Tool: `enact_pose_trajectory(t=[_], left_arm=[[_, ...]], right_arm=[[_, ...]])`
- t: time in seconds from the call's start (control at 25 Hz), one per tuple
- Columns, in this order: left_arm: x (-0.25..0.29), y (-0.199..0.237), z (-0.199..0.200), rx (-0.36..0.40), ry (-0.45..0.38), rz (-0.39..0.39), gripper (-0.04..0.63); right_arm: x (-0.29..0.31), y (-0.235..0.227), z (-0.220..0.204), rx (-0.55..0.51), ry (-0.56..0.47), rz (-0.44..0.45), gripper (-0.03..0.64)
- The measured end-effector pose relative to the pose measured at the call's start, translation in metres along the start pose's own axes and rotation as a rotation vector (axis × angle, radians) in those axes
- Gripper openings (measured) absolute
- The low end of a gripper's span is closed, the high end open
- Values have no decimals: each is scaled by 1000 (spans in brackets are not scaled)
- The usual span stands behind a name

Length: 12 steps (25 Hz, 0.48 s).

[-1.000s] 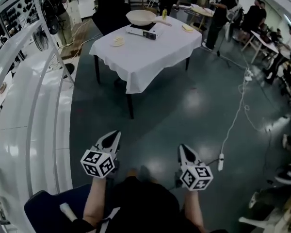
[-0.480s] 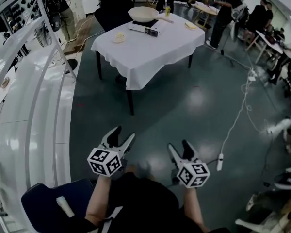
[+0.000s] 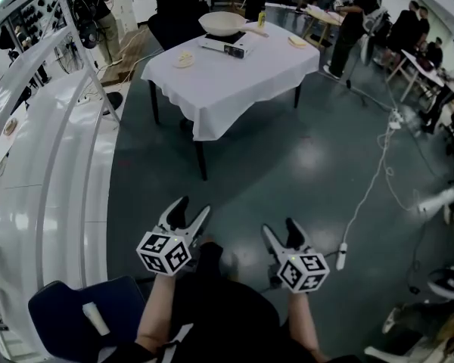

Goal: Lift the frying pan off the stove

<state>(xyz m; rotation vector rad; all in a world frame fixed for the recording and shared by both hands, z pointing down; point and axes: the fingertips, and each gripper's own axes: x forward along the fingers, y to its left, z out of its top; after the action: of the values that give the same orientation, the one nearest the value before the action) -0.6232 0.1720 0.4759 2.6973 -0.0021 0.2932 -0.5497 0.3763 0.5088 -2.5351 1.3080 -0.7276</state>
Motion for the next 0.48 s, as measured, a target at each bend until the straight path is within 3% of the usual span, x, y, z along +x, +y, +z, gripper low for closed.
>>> enact_pose_trajectory(t=[0.48], left_arm=[[77,14,11,-19,30,-35,288]], right_arm=[[45,-45,24,4,1,-24,309]])
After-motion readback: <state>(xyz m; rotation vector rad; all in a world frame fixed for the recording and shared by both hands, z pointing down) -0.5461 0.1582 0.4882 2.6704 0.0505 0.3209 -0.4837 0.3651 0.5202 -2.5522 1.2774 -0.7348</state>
